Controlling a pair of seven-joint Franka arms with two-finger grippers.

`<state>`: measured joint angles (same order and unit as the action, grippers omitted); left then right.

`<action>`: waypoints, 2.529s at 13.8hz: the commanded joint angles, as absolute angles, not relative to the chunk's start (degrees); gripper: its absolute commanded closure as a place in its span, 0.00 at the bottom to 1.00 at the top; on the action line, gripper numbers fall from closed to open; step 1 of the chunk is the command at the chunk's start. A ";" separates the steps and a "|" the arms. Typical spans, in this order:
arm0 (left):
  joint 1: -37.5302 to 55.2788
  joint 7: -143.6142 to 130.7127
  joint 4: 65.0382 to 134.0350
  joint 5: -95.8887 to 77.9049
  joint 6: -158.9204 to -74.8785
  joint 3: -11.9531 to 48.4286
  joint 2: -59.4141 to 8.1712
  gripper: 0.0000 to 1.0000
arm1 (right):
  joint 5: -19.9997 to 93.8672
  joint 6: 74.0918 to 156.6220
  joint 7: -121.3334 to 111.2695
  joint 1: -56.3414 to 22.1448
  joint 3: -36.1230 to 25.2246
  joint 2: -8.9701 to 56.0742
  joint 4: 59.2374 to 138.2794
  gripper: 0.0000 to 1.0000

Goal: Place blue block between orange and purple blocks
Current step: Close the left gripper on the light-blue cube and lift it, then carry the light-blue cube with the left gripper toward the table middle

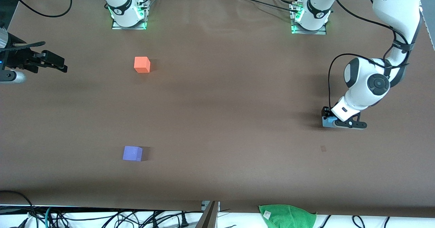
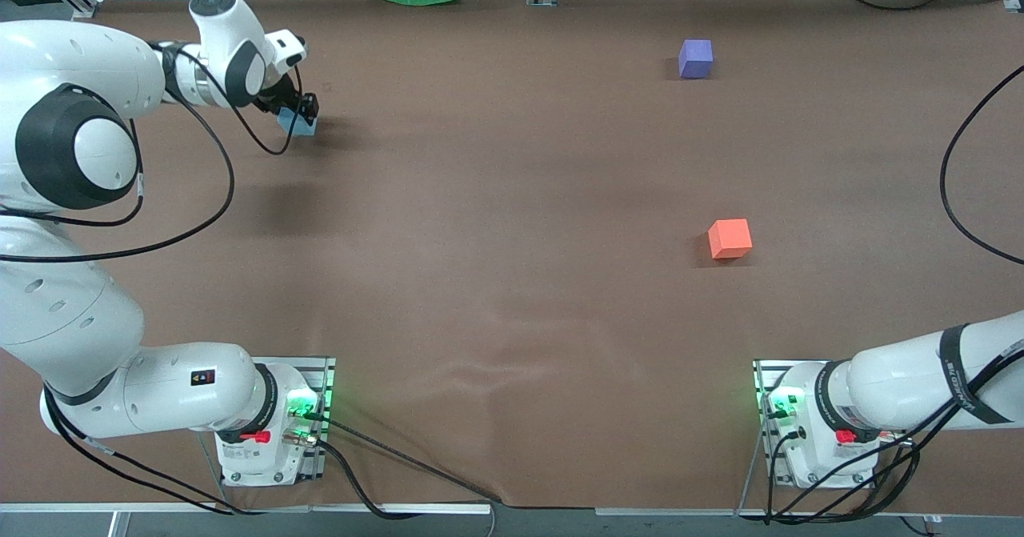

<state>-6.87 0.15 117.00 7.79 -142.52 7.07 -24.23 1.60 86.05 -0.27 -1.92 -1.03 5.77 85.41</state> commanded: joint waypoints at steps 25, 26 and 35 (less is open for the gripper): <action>40.08 -47.69 81.83 -2.37 -128.14 7.12 -46.76 0.88 | 2.02 87.36 0.26 -1.93 -0.97 7.03 85.43 0.00; 40.17 -48.25 81.91 -1.85 -128.14 7.12 -46.84 0.88 | 2.02 87.36 0.26 -2.11 -0.88 7.29 85.43 0.00; 39.55 -48.34 81.83 0.53 -125.17 6.86 -43.78 0.00 | 2.11 87.36 0.17 -4.30 -0.70 8.79 85.43 0.00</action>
